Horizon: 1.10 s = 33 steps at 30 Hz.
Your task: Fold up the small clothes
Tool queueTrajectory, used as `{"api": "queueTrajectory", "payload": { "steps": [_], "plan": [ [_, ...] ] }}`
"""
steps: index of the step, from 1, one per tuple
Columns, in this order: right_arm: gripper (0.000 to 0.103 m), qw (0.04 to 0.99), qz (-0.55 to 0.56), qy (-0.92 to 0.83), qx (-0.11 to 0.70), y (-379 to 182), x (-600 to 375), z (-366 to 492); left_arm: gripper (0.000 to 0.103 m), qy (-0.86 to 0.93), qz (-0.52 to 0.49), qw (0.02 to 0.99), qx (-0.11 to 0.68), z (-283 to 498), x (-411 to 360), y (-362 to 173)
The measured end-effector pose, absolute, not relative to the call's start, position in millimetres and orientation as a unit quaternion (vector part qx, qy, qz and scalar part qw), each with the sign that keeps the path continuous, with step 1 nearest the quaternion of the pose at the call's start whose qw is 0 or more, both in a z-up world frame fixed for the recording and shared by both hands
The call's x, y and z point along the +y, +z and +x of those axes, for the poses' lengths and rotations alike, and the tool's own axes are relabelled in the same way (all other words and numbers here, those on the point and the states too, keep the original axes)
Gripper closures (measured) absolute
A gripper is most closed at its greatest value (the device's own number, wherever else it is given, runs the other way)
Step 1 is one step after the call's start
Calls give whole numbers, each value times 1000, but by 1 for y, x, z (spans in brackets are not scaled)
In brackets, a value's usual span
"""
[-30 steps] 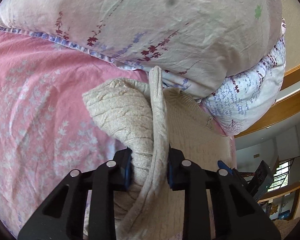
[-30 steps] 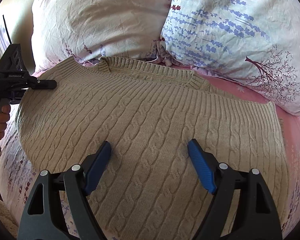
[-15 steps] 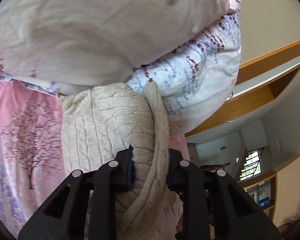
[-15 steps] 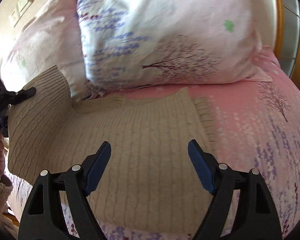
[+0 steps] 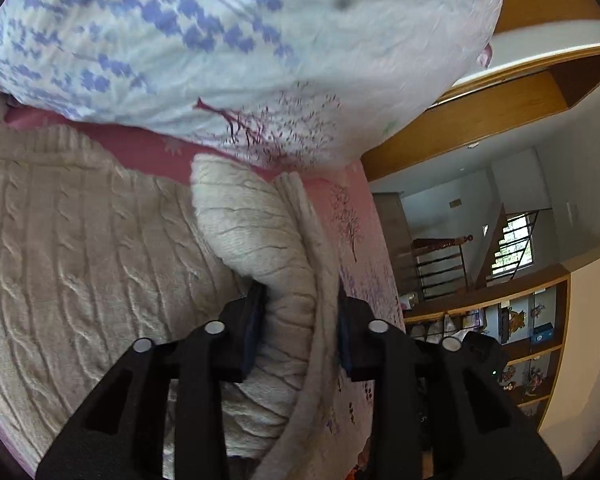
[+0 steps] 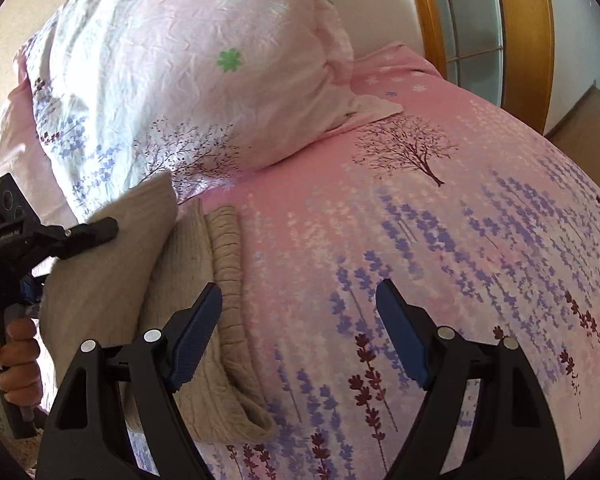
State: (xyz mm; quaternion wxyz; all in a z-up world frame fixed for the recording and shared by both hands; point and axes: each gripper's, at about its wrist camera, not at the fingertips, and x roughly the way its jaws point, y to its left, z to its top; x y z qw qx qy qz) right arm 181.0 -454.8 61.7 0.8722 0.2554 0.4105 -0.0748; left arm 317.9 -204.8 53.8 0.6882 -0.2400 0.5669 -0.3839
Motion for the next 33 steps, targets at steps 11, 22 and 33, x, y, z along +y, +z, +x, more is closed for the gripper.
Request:
{"api": "queueTrajectory", "payload": {
  "steps": [11, 22, 33],
  "plan": [
    [25, 815, 419, 48, 398, 63, -483, 210, 24, -341, -254, 759, 493, 307, -105, 96],
    [77, 775, 413, 95, 469, 54, -446, 259, 24, -255, -255, 757, 545, 280, -47, 42],
    [94, 854, 320, 58, 407, 96, -431, 251, 24, -288, -212, 751, 555, 282, -76, 29]
  ]
}}
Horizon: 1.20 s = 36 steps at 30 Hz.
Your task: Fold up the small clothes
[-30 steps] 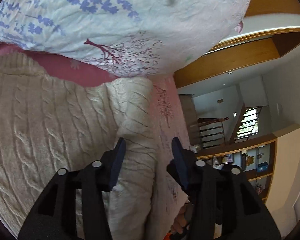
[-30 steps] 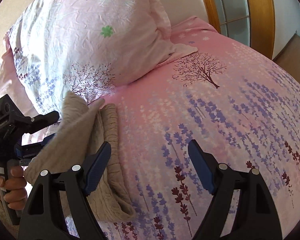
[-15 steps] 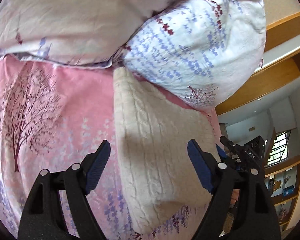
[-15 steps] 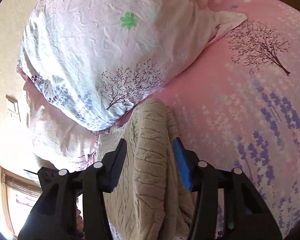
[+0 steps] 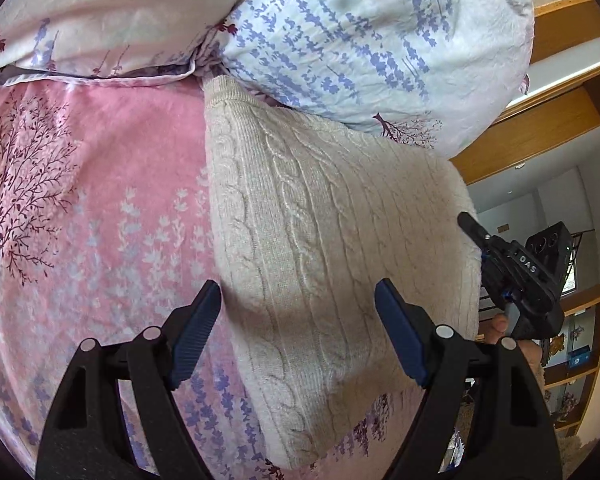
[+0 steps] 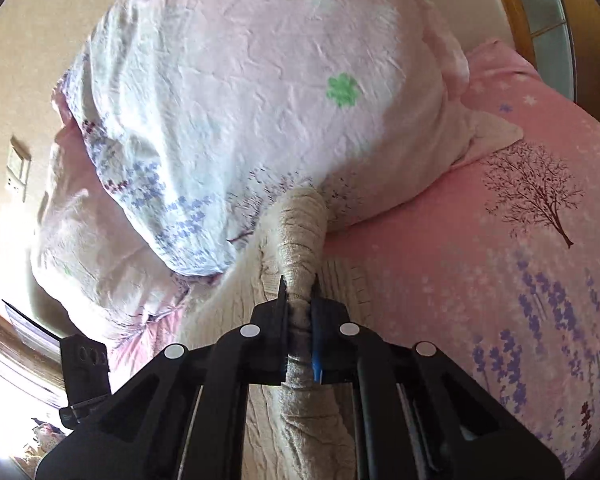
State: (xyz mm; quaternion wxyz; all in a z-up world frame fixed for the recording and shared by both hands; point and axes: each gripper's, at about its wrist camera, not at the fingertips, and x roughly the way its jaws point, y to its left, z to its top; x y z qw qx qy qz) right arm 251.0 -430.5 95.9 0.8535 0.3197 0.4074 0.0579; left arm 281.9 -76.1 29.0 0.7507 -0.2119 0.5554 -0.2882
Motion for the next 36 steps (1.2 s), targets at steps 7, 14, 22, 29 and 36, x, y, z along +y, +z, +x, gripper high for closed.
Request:
{"api": "queueTrajectory", "payload": {
  "steps": [7, 14, 22, 29, 36],
  "plan": [
    [94, 852, 312, 32, 419, 84, -431, 246, 24, -294, -205, 747, 560, 282, -90, 24],
    [94, 822, 304, -25, 481, 40, -434, 259, 24, -296, -200, 747, 560, 274, -106, 20],
    [74, 805, 402, 21, 436, 66, -465, 219, 27, -297, -208, 745, 560, 264, -108, 18],
    [74, 790, 409, 52, 454, 62, -447, 180, 37, -292, -236, 734, 566, 257, -101, 11],
    [93, 830, 354, 38, 429, 85, -430, 177, 40, -295, -219, 735, 570, 251, -108, 11]
  ]
}}
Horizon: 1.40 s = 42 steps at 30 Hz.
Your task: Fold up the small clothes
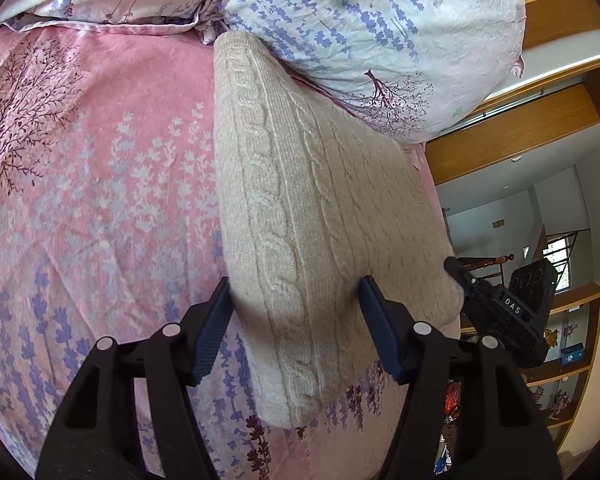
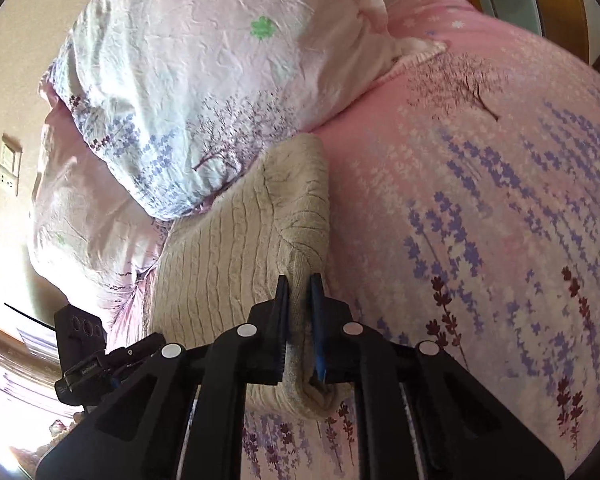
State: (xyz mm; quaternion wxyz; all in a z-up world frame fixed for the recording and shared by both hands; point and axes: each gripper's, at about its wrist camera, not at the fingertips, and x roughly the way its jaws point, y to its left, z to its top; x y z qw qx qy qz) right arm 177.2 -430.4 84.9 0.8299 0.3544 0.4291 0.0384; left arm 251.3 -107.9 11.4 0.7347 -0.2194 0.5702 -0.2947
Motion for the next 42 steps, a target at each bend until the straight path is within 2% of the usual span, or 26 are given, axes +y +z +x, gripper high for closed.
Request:
{"api": "queueTrajectory", "payload": {
  "steps": [4, 8, 15, 17, 18, 19, 20, 21, 26, 31, 36, 39, 41, 42],
  "plan": [
    [93, 856, 308, 11, 414, 103, -429, 178, 40, -298, -218, 734, 570, 247, -107, 15],
    [93, 835, 266, -12, 481, 68, -423, 180, 40, -300, -214, 725, 582, 243, -112, 7],
    [92, 820, 286, -8, 496, 45, -427, 181, 36, -307, -212, 726, 578, 241, -112, 9],
    [82, 817, 310, 1, 486, 48, -437, 181, 29, -303, -230, 729, 569, 244, -105, 11],
    [66, 815, 329, 5, 478, 51, -443, 180, 27, -301, -240, 733, 561, 247, -101, 13],
    [44, 811, 350, 9, 468, 52, -450, 179, 23, -299, -251, 737, 552, 249, -97, 16],
    [35, 808, 374, 12, 455, 53, -458, 179, 22, -297, -261, 741, 543, 253, -93, 18],
    [30, 805, 393, 16, 443, 53, -465, 180, 22, -295, -269, 744, 536, 257, -90, 21],
    [30, 773, 455, 45, 441, 38, -479, 203, 21, -282, -278, 743, 539, 279, -86, 22],
    [30, 763, 441, 63, 467, 25, -467, 226, 23, -280, -276, 736, 551, 294, -92, 17],
    [31, 751, 440, 96, 483, 16, -456, 235, 33, -279, -276, 723, 569, 303, -99, 8],
    [45, 733, 455, 132, 489, 9, -447, 237, 39, -279, -293, 716, 570, 305, -97, 3],
    [51, 736, 449, 137, 488, 8, -440, 235, 47, -278, -305, 710, 571, 305, -93, 1],
    [60, 732, 450, 140, 492, 6, -439, 237, 49, -278, -311, 708, 570, 302, -86, 0]
  ]
}}
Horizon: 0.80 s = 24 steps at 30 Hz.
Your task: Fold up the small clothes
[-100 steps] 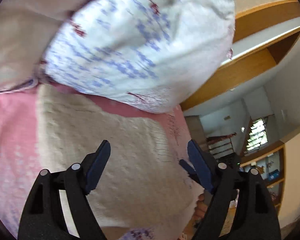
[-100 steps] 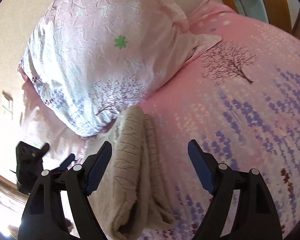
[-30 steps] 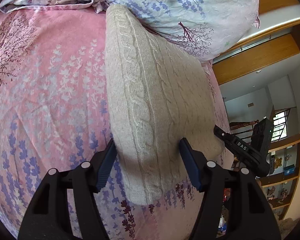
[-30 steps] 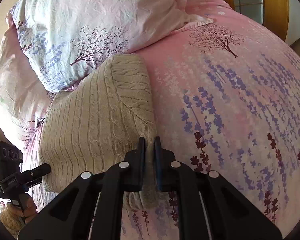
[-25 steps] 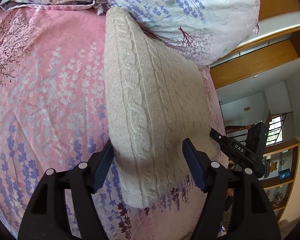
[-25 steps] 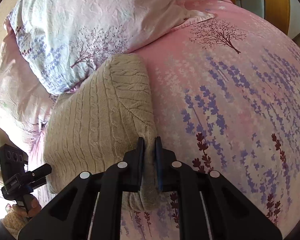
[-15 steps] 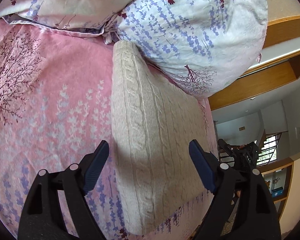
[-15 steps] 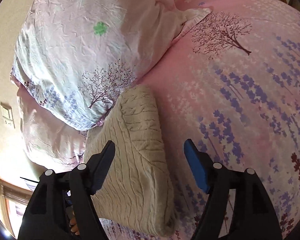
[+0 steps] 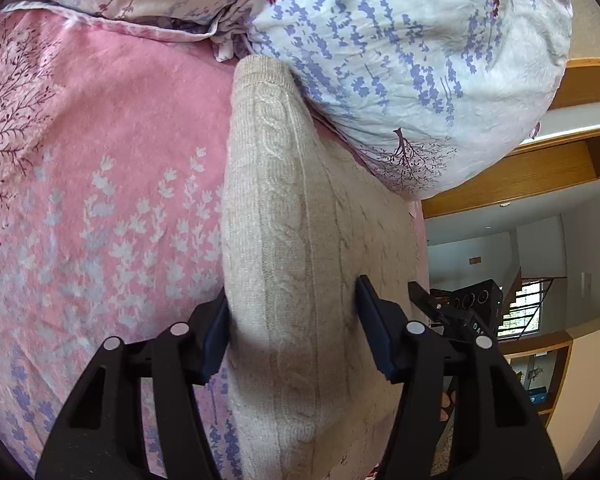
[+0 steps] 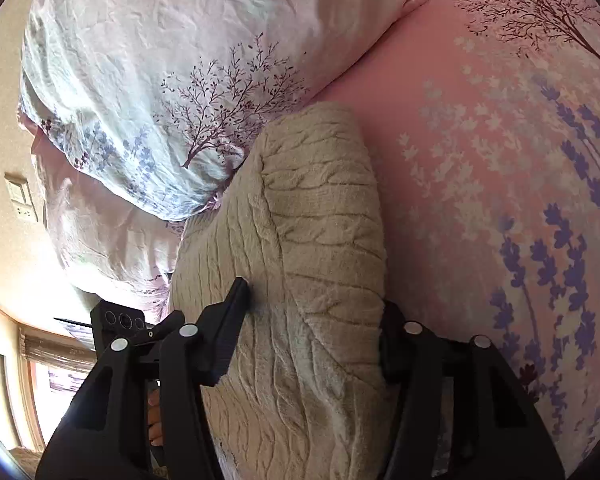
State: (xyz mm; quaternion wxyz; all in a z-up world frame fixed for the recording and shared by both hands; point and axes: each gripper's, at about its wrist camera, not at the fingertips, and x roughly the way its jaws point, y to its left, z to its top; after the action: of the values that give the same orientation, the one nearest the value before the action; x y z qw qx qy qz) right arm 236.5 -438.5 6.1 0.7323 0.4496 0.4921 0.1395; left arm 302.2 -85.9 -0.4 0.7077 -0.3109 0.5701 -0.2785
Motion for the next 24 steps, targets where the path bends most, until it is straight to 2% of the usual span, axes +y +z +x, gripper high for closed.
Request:
{"api": "queueTrajectory", "payload": {
  "steps": [2, 7, 14, 19, 24],
  "plan": [
    [67, 718, 476, 143, 488, 1, -439, 234, 59, -282, -318, 707, 565, 301, -83, -1],
    [71, 708, 502, 161, 471, 9, -433, 231, 66, -300, -333, 699, 558, 296, -66, 9],
    [73, 694, 475, 224, 493, 22, -372, 236, 66, -278, -340, 709, 551, 276, 6, 26],
    [75, 707, 408, 274, 509, 35, -312, 242, 65, -247, -324, 729, 550, 251, 66, 36],
    [75, 735, 346, 254, 524, 33, -290, 248, 57, -202, -317, 742, 555, 242, 87, 15]
  ]
}}
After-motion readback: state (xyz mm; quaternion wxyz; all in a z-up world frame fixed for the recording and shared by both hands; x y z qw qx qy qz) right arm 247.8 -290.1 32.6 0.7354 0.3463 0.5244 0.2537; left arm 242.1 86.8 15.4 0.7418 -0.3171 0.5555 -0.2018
